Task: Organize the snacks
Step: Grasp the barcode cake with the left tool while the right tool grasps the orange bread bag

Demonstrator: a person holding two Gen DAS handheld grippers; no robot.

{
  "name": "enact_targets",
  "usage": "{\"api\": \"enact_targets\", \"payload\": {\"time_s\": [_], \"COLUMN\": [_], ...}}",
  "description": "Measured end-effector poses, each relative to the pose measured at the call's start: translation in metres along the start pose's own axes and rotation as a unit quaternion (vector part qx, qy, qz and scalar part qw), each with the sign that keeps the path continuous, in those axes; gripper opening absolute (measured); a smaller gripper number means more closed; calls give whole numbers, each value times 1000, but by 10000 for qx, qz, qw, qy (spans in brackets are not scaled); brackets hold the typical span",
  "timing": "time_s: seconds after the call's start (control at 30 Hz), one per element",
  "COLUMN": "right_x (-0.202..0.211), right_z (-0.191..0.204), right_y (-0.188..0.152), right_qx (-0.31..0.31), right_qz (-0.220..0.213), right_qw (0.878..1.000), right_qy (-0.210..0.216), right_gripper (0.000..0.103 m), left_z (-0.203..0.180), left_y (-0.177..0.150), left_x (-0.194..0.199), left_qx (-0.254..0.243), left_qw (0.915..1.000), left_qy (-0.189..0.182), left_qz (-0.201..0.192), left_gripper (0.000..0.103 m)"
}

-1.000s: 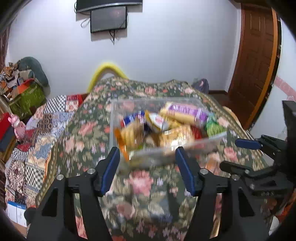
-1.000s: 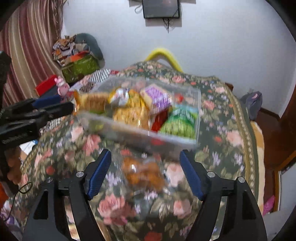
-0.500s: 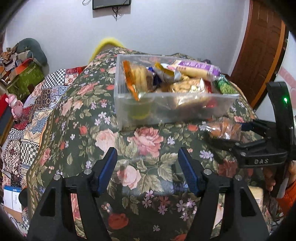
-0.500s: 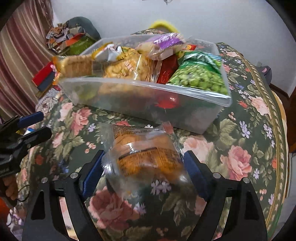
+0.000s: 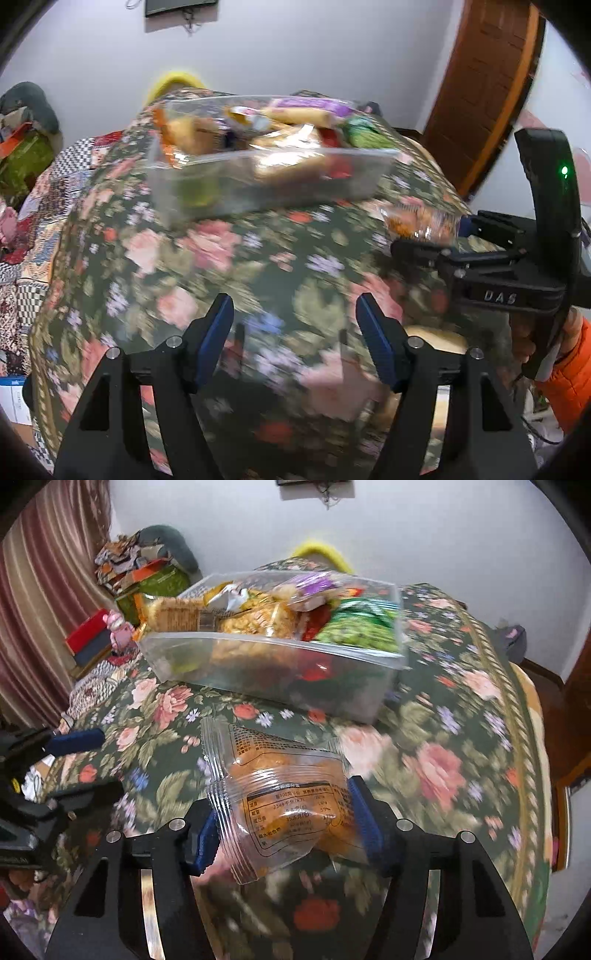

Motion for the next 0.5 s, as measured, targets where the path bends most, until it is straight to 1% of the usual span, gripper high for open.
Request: {"api": "enact_targets", "payload": {"time_s": [0.2, 0.33, 0.43, 0.47, 0.5], "right_x": [42, 67, 78, 82, 84], "right_z": [-17, -21, -25, -27, -26], "right_y": [-9, -14, -13, -12, -12], "right_qx": [-284, -367, -452, -481, -489], "right_qz": [-161, -286, -363, -395, -414], "right_qw": [9993, 9985, 9977, 9974, 9972], "right_qy": [-156, -303, -362, -369, -383], "right_gripper": [59, 59, 59, 59, 59], "left_z": [-47, -70, -84, -86, -85], "left_y": [-15, -32, -53, -58, -62], "left_x": [12, 10, -1, -4, -7], "left_qx": [-288, -265, -377, -404, -410], "left_qw": [9990, 9973, 9955, 9954, 9958], "left_qy": [-306, -575, -579, -550, -484], "left_qz": [140, 380, 647, 669, 657], "left_gripper": [72, 77, 78, 77, 72]}}
Point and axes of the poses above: each gripper's, at about its wrist camera, not at the fingertips, and x roughly against the way its jaws point, z to its left, y to its top, the point moved 8 cm from there along -x, roughly the way its jaws point, and after that the axes turned 13 degrees about -z, right-handed, at the moved point
